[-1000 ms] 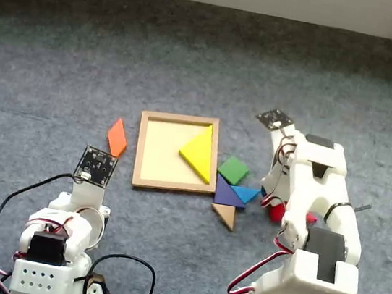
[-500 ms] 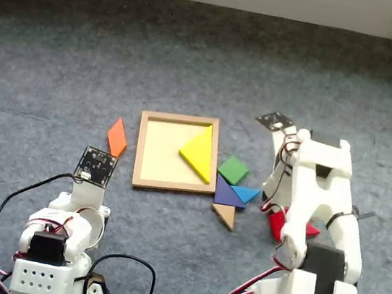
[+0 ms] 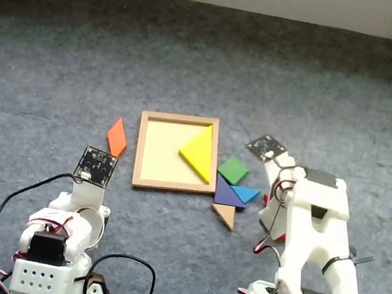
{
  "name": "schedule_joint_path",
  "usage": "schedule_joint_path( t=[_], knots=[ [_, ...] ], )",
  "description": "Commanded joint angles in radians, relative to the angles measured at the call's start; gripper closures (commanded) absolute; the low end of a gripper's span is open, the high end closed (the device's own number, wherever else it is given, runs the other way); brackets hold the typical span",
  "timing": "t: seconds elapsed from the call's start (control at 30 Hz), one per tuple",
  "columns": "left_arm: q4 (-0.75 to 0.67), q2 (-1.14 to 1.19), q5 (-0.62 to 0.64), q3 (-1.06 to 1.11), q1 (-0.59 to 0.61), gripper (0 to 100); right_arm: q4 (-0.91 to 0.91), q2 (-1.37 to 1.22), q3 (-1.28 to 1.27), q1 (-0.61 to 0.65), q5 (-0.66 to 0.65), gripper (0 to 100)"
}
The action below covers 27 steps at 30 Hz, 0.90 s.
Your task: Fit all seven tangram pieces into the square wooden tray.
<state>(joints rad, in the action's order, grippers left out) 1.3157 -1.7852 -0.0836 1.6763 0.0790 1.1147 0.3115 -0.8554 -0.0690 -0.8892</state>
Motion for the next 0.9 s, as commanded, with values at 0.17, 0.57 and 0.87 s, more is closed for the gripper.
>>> schedule_joint_path(
  t=[0.17,0.57,0.87],
  knots=[
    [0.003,-0.015,0.009,0.021,0.008,97,-0.054,-0.288,0.093,-0.067,-0.107,64.0],
    [0.003,-0.015,0.009,0.021,0.008,97,-0.048,-0.418,0.209,-0.065,-0.100,93.7],
    [0.003,-0.015,0.009,0.021,0.008,97,-0.048,-0.297,0.249,-0.059,0.026,95.5]
  ],
)
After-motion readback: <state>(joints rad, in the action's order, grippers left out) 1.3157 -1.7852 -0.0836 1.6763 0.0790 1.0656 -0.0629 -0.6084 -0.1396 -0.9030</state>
